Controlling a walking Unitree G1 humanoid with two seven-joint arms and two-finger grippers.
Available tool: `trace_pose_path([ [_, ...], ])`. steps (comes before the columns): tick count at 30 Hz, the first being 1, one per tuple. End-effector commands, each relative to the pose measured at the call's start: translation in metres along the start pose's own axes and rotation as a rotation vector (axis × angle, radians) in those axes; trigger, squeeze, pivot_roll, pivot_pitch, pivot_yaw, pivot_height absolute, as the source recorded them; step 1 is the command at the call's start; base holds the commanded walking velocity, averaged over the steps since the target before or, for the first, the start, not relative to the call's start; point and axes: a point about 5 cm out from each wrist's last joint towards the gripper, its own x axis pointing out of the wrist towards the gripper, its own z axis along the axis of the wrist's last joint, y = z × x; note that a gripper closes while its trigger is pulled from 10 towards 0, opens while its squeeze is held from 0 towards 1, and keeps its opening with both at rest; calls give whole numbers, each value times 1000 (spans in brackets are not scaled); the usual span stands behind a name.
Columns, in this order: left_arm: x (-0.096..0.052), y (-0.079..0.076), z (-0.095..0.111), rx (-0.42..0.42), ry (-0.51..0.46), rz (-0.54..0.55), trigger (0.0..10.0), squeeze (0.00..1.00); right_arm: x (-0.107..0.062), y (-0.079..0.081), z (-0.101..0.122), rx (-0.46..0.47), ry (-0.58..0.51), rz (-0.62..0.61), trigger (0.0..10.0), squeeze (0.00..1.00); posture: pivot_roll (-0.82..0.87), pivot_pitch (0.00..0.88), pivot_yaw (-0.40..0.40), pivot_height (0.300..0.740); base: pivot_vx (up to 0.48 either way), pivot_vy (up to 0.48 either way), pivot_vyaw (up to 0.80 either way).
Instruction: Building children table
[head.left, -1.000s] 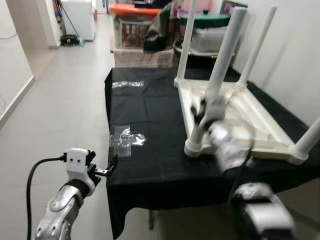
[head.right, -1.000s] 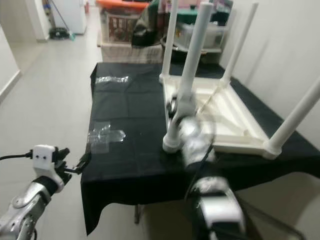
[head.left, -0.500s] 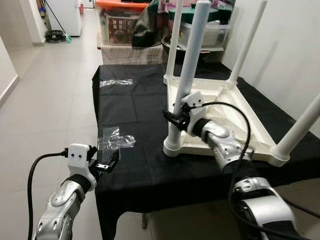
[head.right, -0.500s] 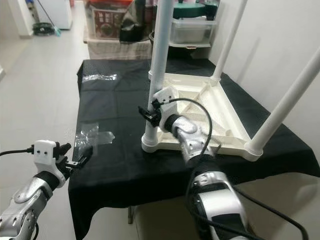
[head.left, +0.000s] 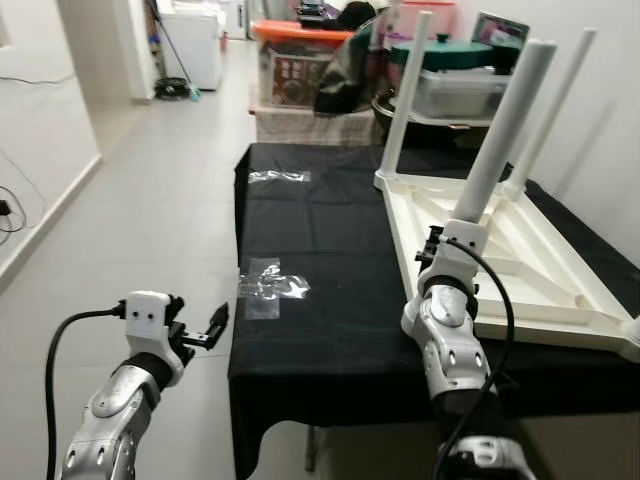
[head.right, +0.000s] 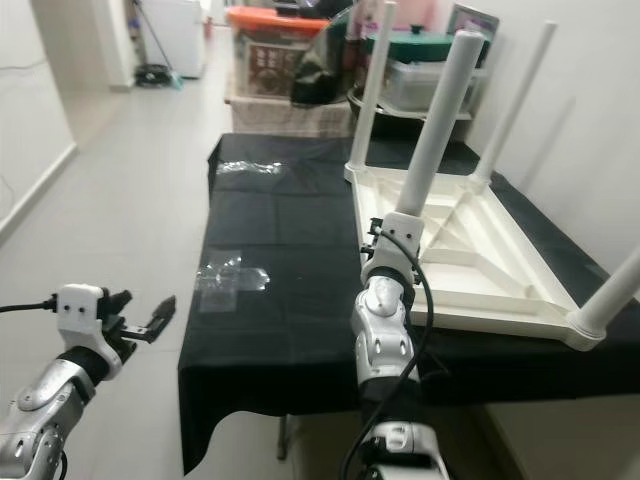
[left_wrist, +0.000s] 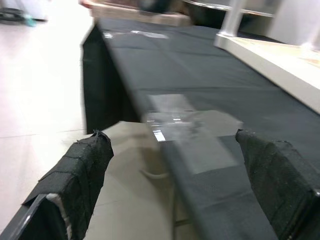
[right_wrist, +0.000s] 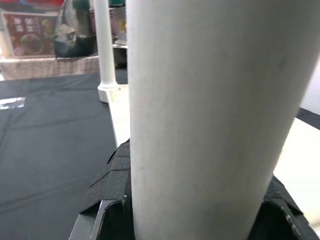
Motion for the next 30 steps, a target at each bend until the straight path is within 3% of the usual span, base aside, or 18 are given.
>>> trace_pose_path([
  [1,0,-3,-3,1,8,-9,10000,0,-7,6,-16,-24,72,70,10000,0,58,0,-85,740,0,0,0],
  [2,0,-3,-4,-1,10,-8,10000,0,-6,11,-6,-7,8,123,10000,1000,58,0,-87,740,0,0,0],
  [6,0,-3,-4,-1,11,-7,10000,0,4,12,12,18,-56,132,10000,1000,62,0,-90,740,0,0,0],
  [7,0,-2,-3,1,9,-5,10000,0,15,8,25,8,-96,134,10000,0,65,0,-93,740,0,0,0],
  [8,0,-1,-2,3,5,-1,10000,0,29,2,39,12,-123,151,10000,0,68,0,-97,740,0,0,0],
  [11,0,0,-1,4,3,3,10000,0,38,-4,55,47,-137,193,10000,0,76,0,-104,740,0,0,0],
  [13,-2,1,-1,4,1,8,10000,0,49,-9,84,110,-182,367,10000,0,76,0,-105,740,0,0,0],
  [14,-3,1,-3,3,2,10,10000,0,49,-6,98,126,-224,536,10000,0,76,0,-105,740,0,0,0],
  [16,-3,1,-3,3,2,10,10000,0,49,-6,98,126,-224,536,10000,0,76,0,-105,740,0,0,0],
  [17,-3,0,-4,1,3,11,10000,0,45,-1,98,124,-229,645,10000,0,81,0,-112,740,0,0,0],
  [18,-3,0,-4,1,3,11,10000,0,45,-1,98,124,-229,645,10000,0,81,0,-112,740,0,0,0],
  [20,-2,-2,-4,-1,2,11,10000,0,31,18,84,69,-207,887,10000,0,93,0,-119,740,0,0,0],
  [23,-2,-2,-3,0,0,12,10000,0,21,30,71,30,-185,1000,10000,0,94,0,-120,740,0,0,0],
  [24,-1,-1,-3,1,-1,13,10000,0,14,39,59,-16,-162,1075,4392,0,94,0,-121,740,0,0,0],
  [25,-1,-1,-3,1,-1,13,10000,0,14,39,59,-16,-162,1075,4392,0,94,0,-121,740,0,0,0],
  [26,0,-1,-2,3,-3,14,10000,0,10,46,50,-52,-144,1107,0,0,97,0,-122,740,0,0,0],
  [29,1,1,0,4,-8,18,10000,0,13,50,37,-82,-80,1081,0,0,96,0,-121,740,0,0,0],
  [30,1,1,0,4,-8,18,10000,0,17,48,34,-96,-51,1023,0,0,93,0,-120,740,0,0,0],
])
